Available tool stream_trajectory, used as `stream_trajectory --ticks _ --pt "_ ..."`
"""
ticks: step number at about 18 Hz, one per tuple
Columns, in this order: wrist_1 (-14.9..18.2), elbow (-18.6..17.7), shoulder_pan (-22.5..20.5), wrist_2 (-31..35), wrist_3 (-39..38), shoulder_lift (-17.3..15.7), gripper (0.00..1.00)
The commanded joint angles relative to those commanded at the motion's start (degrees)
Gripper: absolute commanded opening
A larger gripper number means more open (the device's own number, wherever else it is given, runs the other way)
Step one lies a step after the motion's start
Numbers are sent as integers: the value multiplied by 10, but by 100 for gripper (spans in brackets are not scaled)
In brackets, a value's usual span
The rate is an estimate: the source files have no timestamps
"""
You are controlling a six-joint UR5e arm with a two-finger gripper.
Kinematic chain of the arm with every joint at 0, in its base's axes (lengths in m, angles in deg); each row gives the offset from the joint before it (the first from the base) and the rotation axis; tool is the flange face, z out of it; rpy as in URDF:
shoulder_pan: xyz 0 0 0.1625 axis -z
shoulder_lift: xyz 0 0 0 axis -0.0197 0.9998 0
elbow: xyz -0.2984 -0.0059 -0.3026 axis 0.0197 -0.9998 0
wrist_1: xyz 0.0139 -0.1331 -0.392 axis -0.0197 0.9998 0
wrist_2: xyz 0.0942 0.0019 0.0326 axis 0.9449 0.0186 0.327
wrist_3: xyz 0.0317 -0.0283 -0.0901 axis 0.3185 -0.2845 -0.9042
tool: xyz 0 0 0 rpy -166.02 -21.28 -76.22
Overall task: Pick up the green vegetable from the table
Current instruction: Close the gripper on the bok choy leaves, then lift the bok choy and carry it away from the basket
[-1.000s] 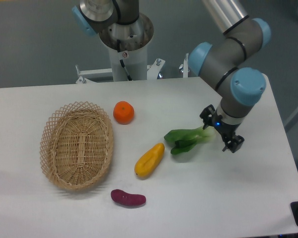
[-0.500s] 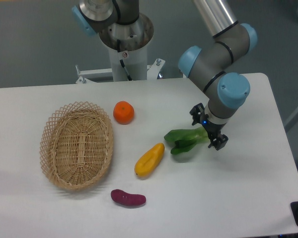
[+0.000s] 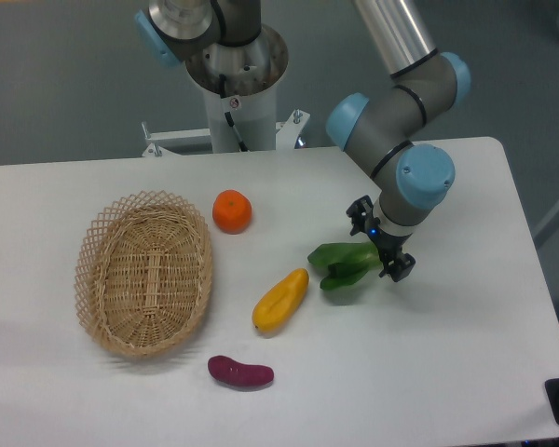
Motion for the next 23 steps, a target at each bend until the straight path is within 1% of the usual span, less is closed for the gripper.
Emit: stream_trajectory --ticks 1,2,3,4,6,8,13,15,18,20,23 --pt "-1 -1 0 0 -1 0 80" --pt "-1 -1 0 0 -3 0 67" --pt "-1 -1 0 0 -4 0 51" --pt "-1 -1 0 0 -5 0 37" --pt "0 0 0 1 -8 -1 21" --pt "0 2 0 2 -8 -3 18" --pt "10 19 -3 4 -6 -18 19" --pt "10 25 -5 4 -6 -18 19" --pt "12 53 -5 4 -7 -18 19" --pt "29 78 -7 4 -7 -18 19" --pt "55 127 -11 4 -16 -12 19"
